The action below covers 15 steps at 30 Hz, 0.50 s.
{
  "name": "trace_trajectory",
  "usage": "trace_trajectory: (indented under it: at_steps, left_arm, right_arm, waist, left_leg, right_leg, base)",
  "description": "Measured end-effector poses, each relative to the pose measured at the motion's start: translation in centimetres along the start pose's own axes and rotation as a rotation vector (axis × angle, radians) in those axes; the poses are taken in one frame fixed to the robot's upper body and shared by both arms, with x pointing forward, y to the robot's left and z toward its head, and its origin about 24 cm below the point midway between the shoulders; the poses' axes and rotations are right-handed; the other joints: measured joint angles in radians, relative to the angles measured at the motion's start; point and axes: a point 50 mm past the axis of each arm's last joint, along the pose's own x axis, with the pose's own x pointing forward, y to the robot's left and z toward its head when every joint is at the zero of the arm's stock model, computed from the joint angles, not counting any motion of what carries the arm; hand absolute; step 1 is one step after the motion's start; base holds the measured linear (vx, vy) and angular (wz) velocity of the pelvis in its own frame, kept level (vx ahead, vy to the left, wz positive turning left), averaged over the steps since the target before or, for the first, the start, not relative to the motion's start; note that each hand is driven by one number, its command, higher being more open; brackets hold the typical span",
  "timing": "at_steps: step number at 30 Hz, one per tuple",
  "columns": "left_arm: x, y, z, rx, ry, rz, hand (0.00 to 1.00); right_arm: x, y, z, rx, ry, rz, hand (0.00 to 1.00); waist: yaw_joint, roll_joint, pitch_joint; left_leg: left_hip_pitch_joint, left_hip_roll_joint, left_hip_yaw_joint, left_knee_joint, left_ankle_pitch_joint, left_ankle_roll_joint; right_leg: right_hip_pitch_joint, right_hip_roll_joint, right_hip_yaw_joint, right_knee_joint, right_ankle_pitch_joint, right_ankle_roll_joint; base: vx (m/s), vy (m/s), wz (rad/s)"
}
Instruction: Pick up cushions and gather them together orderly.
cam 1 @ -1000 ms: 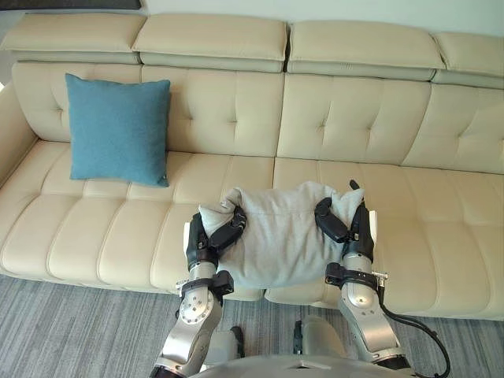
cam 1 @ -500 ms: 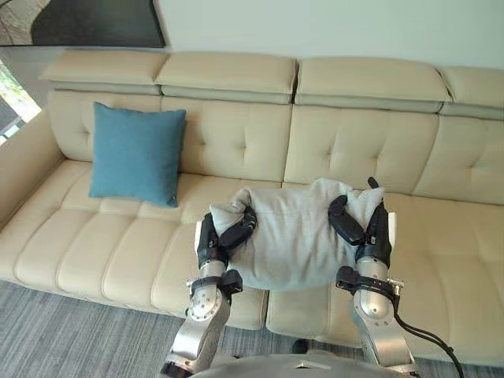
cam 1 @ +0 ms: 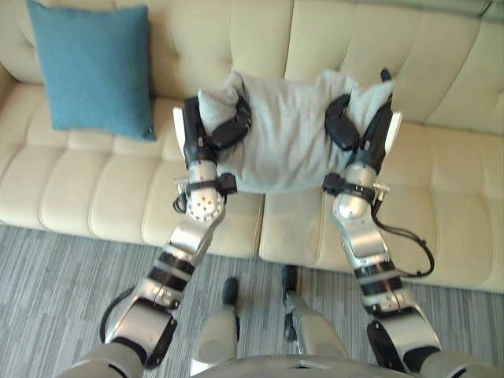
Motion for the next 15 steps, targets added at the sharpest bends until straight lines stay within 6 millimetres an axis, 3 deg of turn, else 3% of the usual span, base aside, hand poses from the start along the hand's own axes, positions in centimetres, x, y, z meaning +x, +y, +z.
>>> trace_trajectory:
  at_steps: [3, 9, 10, 11, 15]
  left_arm:
    - [3.5, -0.4, 3.1, 0.03, -0.125, 0.025, 0.0]
    - [7.9, -0.2, 7.6, 0.08, -0.263, 0.069, 0.0]
    - [8.3, -0.2, 8.0, 0.085, -0.272, 0.07, 1.0]
    - [9.3, -0.2, 9.1, 0.106, -0.299, 0.077, 1.0]
    - [11.6, 0.4, 11.9, 0.15, -0.355, 0.109, 1.0]
  right_arm:
    - [3.3, 1.7, 3.1, 0.025, -0.114, -0.021, 0.0]
    - [6.9, 3.1, 7.2, 0.053, -0.228, -0.052, 0.0]
    - [7.2, 3.1, 7.4, 0.049, -0.234, -0.057, 0.0]
    - [8.2, 3.4, 8.3, 0.044, -0.25, -0.065, 1.0]
    - [10.1, 4.1, 10.9, 0.052, -0.299, -0.08, 1.0]
  waist:
    - [-0.003, -0.014, 0.098]
    - [-0.008, -0.017, 0.215]
    - [-0.01, -0.018, 0.223]
    - [-0.018, -0.021, 0.262]
    - [-0.029, -0.032, 0.319]
  left_leg:
    - [-0.082, 0.0, 0.009, 0.019, 0.02, -0.007]
    - [-0.187, 0.002, 0.03, 0.06, 0.022, -0.01]
    - [-0.194, 0.001, 0.031, 0.063, 0.022, -0.01]
    - [-0.2, 0.001, 0.032, 0.068, 0.022, -0.01]
    - [-0.254, -0.003, 0.05, 0.088, 0.022, -0.01]
  right_leg:
    - [-0.08, 0.0, 0.008, 0.0, 0.035, -0.007]
    - [-0.176, 0.002, 0.033, 0.0, 0.071, -0.009]
    - [-0.182, 0.002, 0.034, 0.001, 0.073, -0.009]
    - [-0.186, 0.001, 0.036, 0.001, 0.077, -0.007]
    - [-0.239, -0.002, 0.056, -0.001, 0.097, 0.002]
  base:
    - [-0.14, -0.058, -0.08]
    - [-0.02, 0.001, -0.11]
    - [0.0, 0.0, 0.0]
    - [0.01, 0.034, -0.03]
    - [0.01, 0.044, -0.11]
